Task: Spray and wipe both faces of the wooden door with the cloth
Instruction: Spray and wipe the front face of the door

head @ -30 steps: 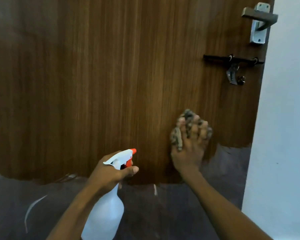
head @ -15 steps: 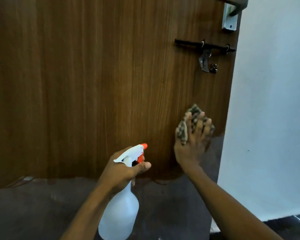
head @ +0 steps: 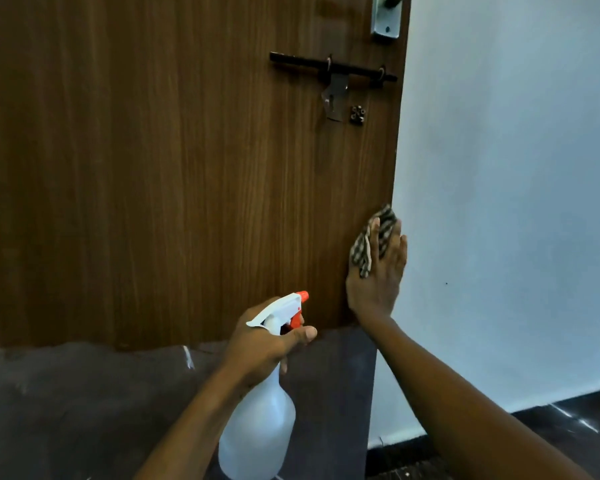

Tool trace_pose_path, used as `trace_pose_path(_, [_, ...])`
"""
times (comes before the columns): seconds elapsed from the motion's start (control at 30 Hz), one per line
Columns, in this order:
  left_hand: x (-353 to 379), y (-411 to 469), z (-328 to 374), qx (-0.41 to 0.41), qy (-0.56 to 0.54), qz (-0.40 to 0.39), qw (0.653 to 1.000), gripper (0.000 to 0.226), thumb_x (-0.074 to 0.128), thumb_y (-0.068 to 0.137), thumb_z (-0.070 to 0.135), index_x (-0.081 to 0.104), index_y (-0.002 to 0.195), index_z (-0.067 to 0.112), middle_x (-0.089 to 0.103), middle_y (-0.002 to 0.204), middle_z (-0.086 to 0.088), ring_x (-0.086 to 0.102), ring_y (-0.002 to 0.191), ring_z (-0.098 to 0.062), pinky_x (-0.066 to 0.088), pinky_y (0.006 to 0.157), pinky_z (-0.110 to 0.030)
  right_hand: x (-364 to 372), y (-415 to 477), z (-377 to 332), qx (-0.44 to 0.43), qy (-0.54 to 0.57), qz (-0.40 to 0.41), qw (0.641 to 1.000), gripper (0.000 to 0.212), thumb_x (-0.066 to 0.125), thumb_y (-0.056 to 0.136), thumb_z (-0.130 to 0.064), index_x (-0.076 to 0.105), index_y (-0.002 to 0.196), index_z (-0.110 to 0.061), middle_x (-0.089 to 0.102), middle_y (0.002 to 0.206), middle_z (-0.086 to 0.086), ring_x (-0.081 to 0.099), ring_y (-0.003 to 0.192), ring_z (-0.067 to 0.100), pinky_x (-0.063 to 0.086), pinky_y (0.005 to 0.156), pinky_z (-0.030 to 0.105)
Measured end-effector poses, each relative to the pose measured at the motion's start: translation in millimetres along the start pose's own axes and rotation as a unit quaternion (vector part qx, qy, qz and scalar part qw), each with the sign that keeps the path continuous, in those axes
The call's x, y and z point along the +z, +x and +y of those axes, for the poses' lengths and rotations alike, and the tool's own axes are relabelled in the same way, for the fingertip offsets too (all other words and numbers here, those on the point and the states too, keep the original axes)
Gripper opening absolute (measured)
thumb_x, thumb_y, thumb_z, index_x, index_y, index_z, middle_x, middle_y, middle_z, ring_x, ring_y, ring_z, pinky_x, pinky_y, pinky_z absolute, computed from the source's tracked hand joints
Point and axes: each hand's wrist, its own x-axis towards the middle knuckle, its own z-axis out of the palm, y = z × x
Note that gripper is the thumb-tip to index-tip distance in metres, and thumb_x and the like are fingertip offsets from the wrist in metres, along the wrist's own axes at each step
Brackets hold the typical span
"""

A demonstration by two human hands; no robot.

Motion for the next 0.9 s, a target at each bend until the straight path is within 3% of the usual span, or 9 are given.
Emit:
trace_pose_path(0.1, [19,-6,4,0.006,0.006,-0.001,1.0,0.04,0.071,0.078,0.033,0.039,0.094,0.051,0.048,0.102,0.024,0.055,0.077,-0.009,0.045,0.052,-0.007,1,-20,25,-0.16,-0.113,-0.032,0.98,0.072,0.045,0.093,-0.046,0.022,0.158,-0.026,0.015,0.164,0.017,0.005,0.15,0.044,0.008,0.121,0.062])
trace_pose_path(0.2, [40,-12,-6,-0.015,0.004,0.016,1.0,0.045,0.072,0.078,0.029,0.04,0.106,0.044,0.05,0.116,0.019,0.059,0.091,-0.012,0.048,0.059,-0.008,3,-74,77,-0.34,-0.137,-0.066,0.928,0.074,0.057,0.091,-0.048,0.026,0.155,-0.027,0.017,0.163,0.015,0.011,0.149,0.046,0.013,0.118,0.066])
trace_pose_path(0.3, [69,-22,-26,-0.069,0.043,0.004,0.997,0.055,0.07,0.08,0.03,0.043,0.127,0.033,0.047,0.129,0.008,0.058,0.099,-0.012,0.046,0.063,-0.002,0,-118,122,-0.263,-0.109,-0.077,0.955,0.071,0.057,0.092,-0.041,0.028,0.155,-0.023,0.017,0.163,0.018,0.012,0.148,0.05,0.019,0.115,0.068])
trace_pose_path(0.43, [101,-48,-64,-0.142,0.181,-0.029,0.973,0.069,0.06,0.087,0.039,0.025,0.146,0.028,0.028,0.152,0.009,0.032,0.137,-0.009,0.024,0.108,-0.015,-2,-139,143,-0.156,-0.055,-0.094,0.982,0.06,0.039,0.101,-0.034,0.024,0.156,-0.016,0.018,0.161,0.027,0.012,0.146,0.054,0.022,0.114,0.067])
trace_pose_path(0.53, [98,-68,-80,-0.2,0.156,-0.005,0.967,0.069,0.059,0.089,0.036,0.022,0.146,0.027,0.023,0.154,0.009,0.03,0.139,-0.01,0.025,0.109,-0.019,-5,-144,130,-0.092,-0.037,-0.08,0.992,0.068,0.042,0.096,-0.036,0.016,0.158,-0.027,0.012,0.164,0.019,0.007,0.149,0.048,0.021,0.117,0.064])
trace_pose_path(0.67, [82,-83,-89,-0.202,0.142,0.041,0.968,0.065,0.06,0.088,0.036,0.029,0.144,0.025,0.031,0.151,0.006,0.037,0.134,-0.012,0.028,0.108,-0.02,4,-132,93,-0.07,-0.07,-0.048,0.994,0.067,0.042,0.095,-0.041,0.023,0.156,-0.022,0.015,0.163,0.021,0.006,0.148,0.051,0.008,0.118,0.066])
trace_pose_path(0.77, [69,-85,-92,-0.169,0.145,0.091,0.971,0.061,0.066,0.084,0.031,0.039,0.139,0.028,0.044,0.144,0.005,0.045,0.126,-0.009,0.029,0.105,-0.015,28,-159,73,-0.293,-0.071,-0.092,0.949,0.071,0.045,0.095,-0.049,0.018,0.158,-0.03,0.014,0.165,0.013,0.011,0.149,0.046,0.003,0.118,0.066])
trace_pose_path(0.83, [65,-86,-91,-0.169,0.151,0.107,0.968,0.061,0.063,0.086,0.032,0.035,0.14,0.029,0.042,0.144,0.005,0.048,0.113,-0.004,0.033,0.088,-0.001,35,-198,102,-0.433,-0.087,-0.123,0.889,0.068,0.05,0.096,-0.048,0.023,0.157,-0.034,0.013,0.166,0.006,0.01,0.152,0.039,0.007,0.12,0.062])
trace_pose_path(0.9, [66,-80,-90,-0.209,0.125,0.117,0.963,0.063,0.06,0.087,0.033,0.031,0.143,0.026,0.04,0.145,0.003,0.051,0.094,-0.003,0.037,0.066,0.004,26,-219,146,-0.464,-0.109,-0.12,0.871,0.074,0.062,0.091,-0.045,0.027,0.156,-0.036,0.016,0.166,0.001,0.011,0.152,0.034,0.011,0.12,0.06])
